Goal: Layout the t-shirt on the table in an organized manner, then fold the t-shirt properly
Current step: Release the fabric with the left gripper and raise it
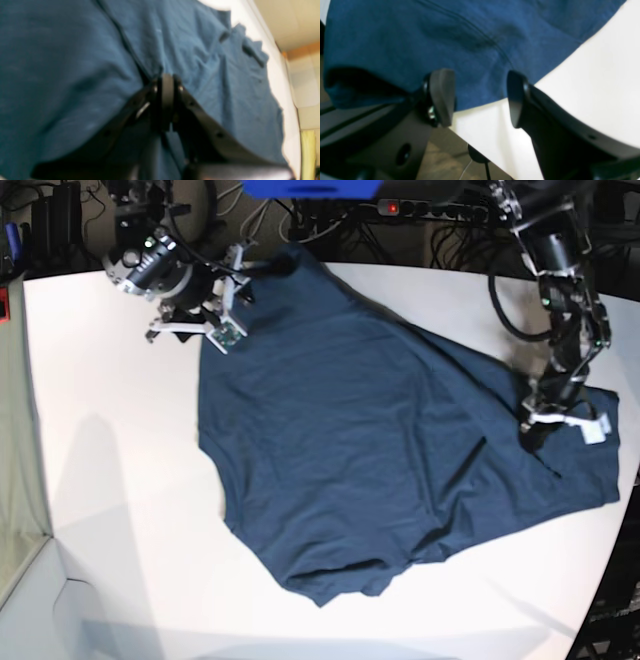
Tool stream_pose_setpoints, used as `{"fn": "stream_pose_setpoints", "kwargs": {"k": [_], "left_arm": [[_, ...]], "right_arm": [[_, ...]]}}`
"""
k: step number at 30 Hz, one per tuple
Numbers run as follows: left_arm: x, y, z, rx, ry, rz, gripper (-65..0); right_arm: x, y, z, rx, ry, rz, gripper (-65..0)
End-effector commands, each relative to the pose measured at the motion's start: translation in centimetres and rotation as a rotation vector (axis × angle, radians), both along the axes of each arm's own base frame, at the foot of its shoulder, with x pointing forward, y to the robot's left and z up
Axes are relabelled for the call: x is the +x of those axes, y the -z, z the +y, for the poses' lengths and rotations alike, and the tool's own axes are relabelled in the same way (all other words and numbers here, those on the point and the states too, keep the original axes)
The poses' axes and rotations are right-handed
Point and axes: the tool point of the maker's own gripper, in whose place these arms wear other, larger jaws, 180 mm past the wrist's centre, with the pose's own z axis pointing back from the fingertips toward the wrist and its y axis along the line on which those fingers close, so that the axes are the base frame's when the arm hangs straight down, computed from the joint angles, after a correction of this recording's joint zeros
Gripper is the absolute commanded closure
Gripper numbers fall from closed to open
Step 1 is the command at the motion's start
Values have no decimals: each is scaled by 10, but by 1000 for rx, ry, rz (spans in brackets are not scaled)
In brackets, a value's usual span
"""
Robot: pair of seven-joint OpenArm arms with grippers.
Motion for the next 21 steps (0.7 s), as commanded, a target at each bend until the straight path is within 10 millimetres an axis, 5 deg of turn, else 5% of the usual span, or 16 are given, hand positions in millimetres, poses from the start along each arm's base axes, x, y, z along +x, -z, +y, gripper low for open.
{"fn": "stream_pose_setpoints", "kwargs": {"k": [1, 5, 9, 14, 21], "left_arm": [[10, -36, 7, 16, -5, -113, -4], [-13, -66, 2, 22, 8, -198, -4], [-47, -71, -1, 36, 20, -198, -4], [-115, -58, 16, 26, -59, -126, -4], [-206, -66, 44, 133, -174, -16, -4]], "right_arm": [[8, -9, 3, 21, -2, -41, -339], [12, -11, 3, 21, -2, -50, -339], [13, -11, 4, 22, -3, -52, -339], [13, -11, 4, 22, -3, -52, -339], [13, -11, 4, 23, -3, -52, -339]]}}
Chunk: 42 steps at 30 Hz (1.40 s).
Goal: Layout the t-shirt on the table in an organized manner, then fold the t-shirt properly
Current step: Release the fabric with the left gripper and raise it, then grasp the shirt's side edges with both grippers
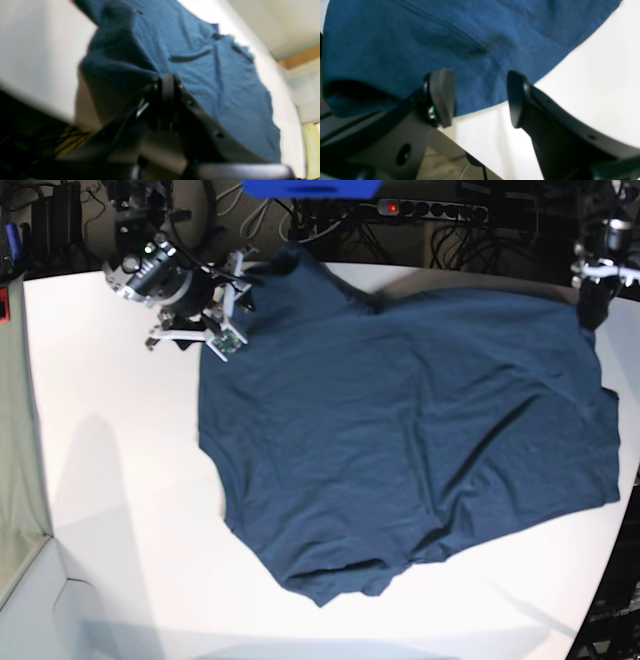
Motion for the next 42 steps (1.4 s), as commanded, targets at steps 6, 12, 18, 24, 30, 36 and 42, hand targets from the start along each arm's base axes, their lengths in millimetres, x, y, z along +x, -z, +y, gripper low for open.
{"fn": "stream_pose_setpoints", "kwargs": {"k": [6, 12, 18, 24, 30, 36, 42], "left_arm": [[-58, -14, 20, 67, -52, 132, -4], [-89, -8, 35, 52, -110, 242, -8], [-89, 14, 24, 26, -55, 361, -10], [-90, 30, 18, 15, -20, 449, -186], [-100, 35, 19, 23, -22, 492, -488], [-104, 14, 32, 91, -49, 477, -619], [-103, -37, 80, 226, -218, 368, -619]], "right_arm": [[7, -9, 5, 28, -1, -37, -339], [11, -12, 12, 37, -21, -48, -339], [6, -13, 35, 62, -84, -46, -339], [11, -18, 47, 73, -121, -66, -339], [21, -24, 47, 71, -124, -94, -339], [23, -17, 48, 67, -127, -74, -339], [25, -15, 59, 79, -156, -70, -339]]}}
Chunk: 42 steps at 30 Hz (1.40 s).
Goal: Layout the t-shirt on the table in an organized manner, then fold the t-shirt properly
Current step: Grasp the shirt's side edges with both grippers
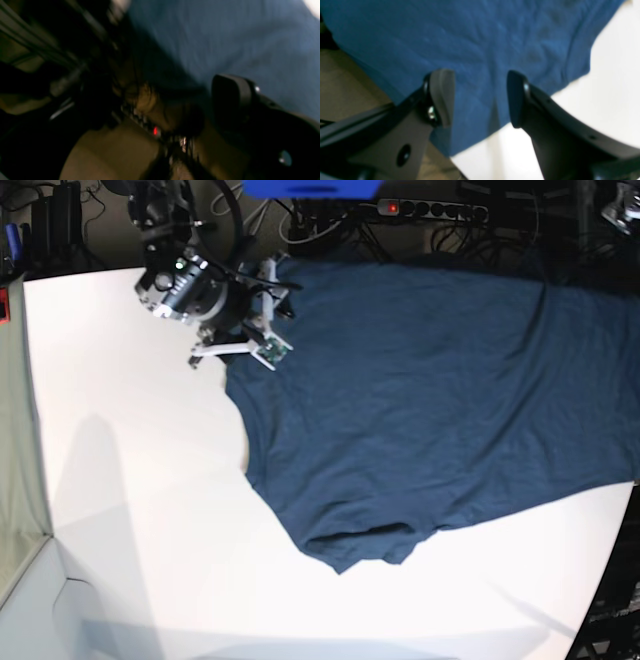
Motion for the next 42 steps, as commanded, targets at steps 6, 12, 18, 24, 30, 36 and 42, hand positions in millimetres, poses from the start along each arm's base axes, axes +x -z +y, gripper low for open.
{"fn": "stream_pose_setpoints", "kwargs": {"k": [6, 12, 18, 24, 30, 36, 42], "left_arm": [[40, -22, 56, 113, -16, -49, -619], [65, 0, 92, 104, -91, 12, -619], [124, 26, 78, 161, 34, 62, -618], [165, 65, 45, 177, 201, 124, -618], [187, 84, 22, 147, 277, 121, -618], [218, 100, -9, 94, 363, 119, -618], [253, 127, -49, 18, 454, 106, -618]], "right_arm": [[29, -29, 27, 54, -67, -110, -320], [66, -23, 41, 56, -77, -106, -78], [98, 9, 36, 10, -72, -15, 0], [118, 42, 18, 50, -11, 54, 0], [132, 71, -49, 102, 183, 103, 0], [135, 72, -107, 88, 310, 92, 0], [113, 86, -133, 55, 350, 129, 0]]}}
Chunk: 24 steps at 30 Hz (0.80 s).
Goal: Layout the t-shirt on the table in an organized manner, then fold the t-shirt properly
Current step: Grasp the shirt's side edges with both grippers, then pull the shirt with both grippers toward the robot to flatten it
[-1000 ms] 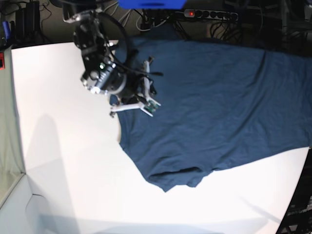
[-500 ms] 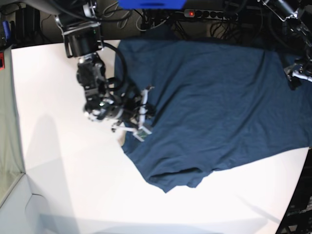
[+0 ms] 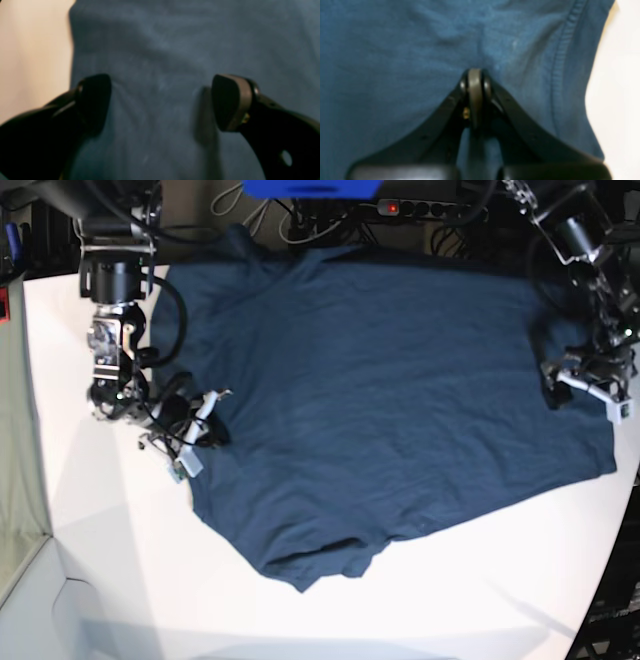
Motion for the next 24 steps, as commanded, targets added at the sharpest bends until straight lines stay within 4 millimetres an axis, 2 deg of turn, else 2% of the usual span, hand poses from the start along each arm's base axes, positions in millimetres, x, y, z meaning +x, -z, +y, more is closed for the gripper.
{"fn": "stream_pose_setpoints", "kwargs": {"k": [1, 4, 7, 11, 16, 19, 21, 24], "left_arm": [[2, 12, -18, -40, 36, 29, -618], [12, 31, -40, -82, 59, 1, -618], [30, 39, -55, -114, 78, -31, -618], [52, 39, -44, -124, 61, -57, -618], [95, 7, -17, -104, 33, -140, -618], [120, -26, 1, -67, 33, -202, -618], [133, -43, 5, -57, 34, -237, -618], [142, -65, 13, -37, 44, -252, -618]], "right_arm": [[-36, 37, -32, -190, -12, 177, 0], [-45, 43, -34, -193, -13, 195, 0], [-53, 48, -37, -201, -14, 211, 0], [-60, 51, -53, -230, -7, 230, 0], [-76, 47, -65, -271, -17, 217, 0], [-83, 36, -62, -294, -36, 174, 0], [-90, 29, -58, -302, -49, 150, 0], [-97, 15, -51, -310, -66, 103, 0]]}}
